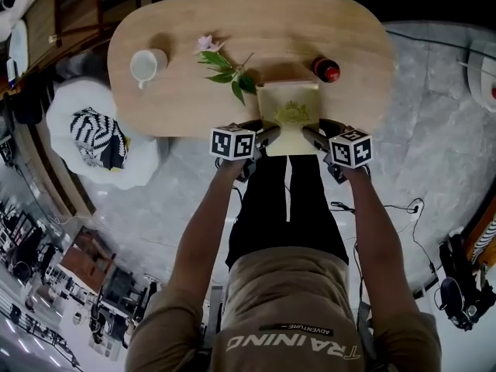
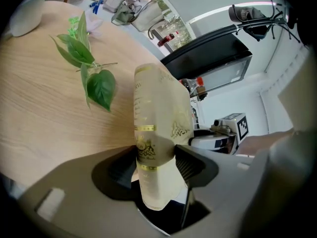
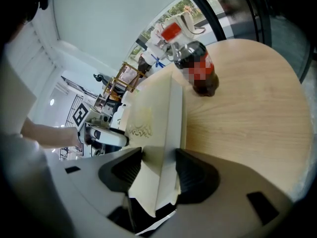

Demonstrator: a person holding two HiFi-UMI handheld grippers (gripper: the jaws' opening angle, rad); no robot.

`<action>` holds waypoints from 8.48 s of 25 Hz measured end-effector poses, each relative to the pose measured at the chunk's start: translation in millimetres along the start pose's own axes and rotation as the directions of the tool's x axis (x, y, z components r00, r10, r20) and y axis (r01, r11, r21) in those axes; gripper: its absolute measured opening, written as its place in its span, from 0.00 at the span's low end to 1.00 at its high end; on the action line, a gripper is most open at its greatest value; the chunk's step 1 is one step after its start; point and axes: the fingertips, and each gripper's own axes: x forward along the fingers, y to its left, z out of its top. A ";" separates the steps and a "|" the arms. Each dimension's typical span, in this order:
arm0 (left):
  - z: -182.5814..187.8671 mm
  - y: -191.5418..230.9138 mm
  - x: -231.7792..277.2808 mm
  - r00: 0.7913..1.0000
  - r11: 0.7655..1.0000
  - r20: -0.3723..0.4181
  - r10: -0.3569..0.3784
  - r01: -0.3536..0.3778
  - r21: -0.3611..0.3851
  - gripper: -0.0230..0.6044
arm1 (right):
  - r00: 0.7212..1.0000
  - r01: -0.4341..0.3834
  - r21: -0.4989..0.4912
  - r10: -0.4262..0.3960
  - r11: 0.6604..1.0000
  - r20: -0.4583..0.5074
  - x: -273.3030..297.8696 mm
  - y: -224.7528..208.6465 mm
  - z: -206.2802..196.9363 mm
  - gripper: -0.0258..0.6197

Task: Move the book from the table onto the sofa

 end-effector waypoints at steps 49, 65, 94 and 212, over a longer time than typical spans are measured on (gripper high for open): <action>114.2 -304.3 -305.3 0.822 0.804 0.557 -0.121 -0.248 0.541 0.43 | 0.856 0.190 -0.528 0.124 0.828 0.502 -275.3 298.5 185.3 0.37; 135.0 -364.7 -384.7 0.706 0.636 0.685 -0.180 -0.448 0.628 0.43 | 0.776 0.269 -0.656 0.244 0.705 0.581 -323.4 370.6 225.0 0.37; 116.3 -338.5 -356.1 0.684 0.720 0.728 -0.054 -0.478 0.503 0.43 | 0.824 0.105 -0.701 0.333 0.705 0.458 -298.1 339.1 214.0 0.37; -317.0 151.5 -814.5 0.012 0.767 0.804 0.594 -0.307 -0.563 0.43 | 0.702 -0.692 -0.717 0.310 0.082 -0.642 293.5 880.9 -11.4 0.35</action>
